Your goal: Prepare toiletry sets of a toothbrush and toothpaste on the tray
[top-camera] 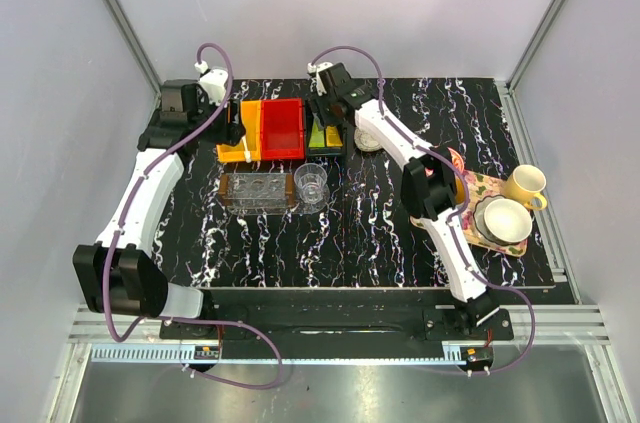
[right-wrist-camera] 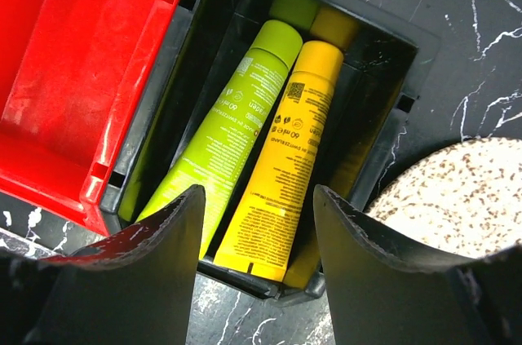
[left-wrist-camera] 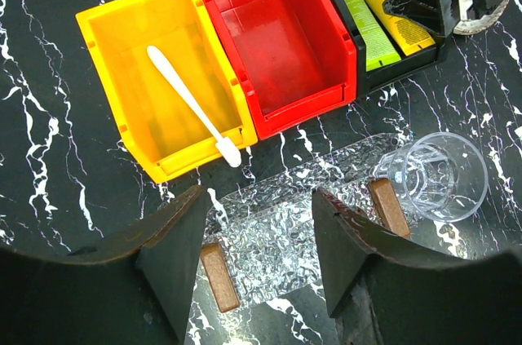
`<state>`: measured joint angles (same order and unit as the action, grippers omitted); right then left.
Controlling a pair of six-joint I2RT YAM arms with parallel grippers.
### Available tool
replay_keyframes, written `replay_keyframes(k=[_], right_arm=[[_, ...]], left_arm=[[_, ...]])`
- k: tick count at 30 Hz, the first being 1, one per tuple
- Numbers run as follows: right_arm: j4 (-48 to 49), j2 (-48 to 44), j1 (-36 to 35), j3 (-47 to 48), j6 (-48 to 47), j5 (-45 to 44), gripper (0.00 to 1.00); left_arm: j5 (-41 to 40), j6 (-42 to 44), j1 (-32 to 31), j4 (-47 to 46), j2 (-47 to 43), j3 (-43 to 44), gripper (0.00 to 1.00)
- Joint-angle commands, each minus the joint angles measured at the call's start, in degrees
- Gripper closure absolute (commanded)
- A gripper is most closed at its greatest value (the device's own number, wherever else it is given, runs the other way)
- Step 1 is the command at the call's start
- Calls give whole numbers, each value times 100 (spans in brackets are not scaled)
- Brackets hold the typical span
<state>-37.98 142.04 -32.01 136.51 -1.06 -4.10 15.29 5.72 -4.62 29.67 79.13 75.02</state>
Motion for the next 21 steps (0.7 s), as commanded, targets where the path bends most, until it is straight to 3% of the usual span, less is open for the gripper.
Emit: replay_keyframes(k=[1, 21], right_arm=[[36, 105, -51, 306, 71, -135, 39], [80, 421, -288, 289, -52, -1163, 46]], left_arm=[[194, 9, 58, -366, -162, -119, 42], [457, -18, 172, -471, -100, -286, 42]])
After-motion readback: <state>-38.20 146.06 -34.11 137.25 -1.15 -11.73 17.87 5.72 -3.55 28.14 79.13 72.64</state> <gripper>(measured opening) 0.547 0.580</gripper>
